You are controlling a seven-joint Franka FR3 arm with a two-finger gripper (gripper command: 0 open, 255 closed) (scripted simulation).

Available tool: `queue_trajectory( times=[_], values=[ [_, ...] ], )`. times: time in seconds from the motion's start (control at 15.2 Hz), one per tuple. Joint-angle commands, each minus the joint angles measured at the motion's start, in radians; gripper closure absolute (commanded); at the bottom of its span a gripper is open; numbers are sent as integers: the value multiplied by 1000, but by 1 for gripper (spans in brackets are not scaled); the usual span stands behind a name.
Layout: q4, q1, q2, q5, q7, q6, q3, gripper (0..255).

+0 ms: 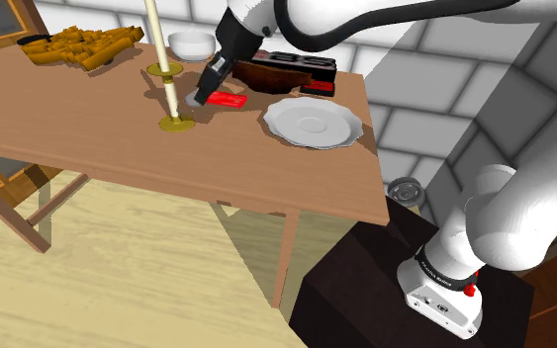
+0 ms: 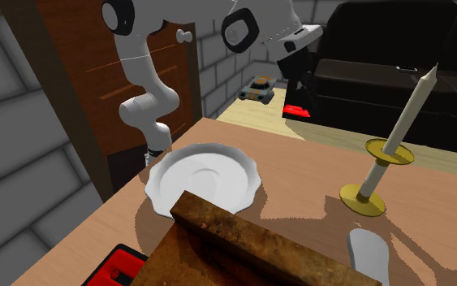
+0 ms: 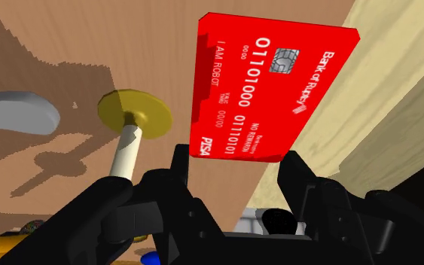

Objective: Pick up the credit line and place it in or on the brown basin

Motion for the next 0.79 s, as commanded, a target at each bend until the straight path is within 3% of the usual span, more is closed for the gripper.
queue_trajectory(
  times=[0.0, 0.13, 0.73],
  values=[
    [23, -1, -4, -2, 3, -28, -1, 255],
    [42, -2, -5, -4, 5, -47, -1, 255],
    [141, -65, 76, 96, -243, -101, -139, 255]
  ],
)
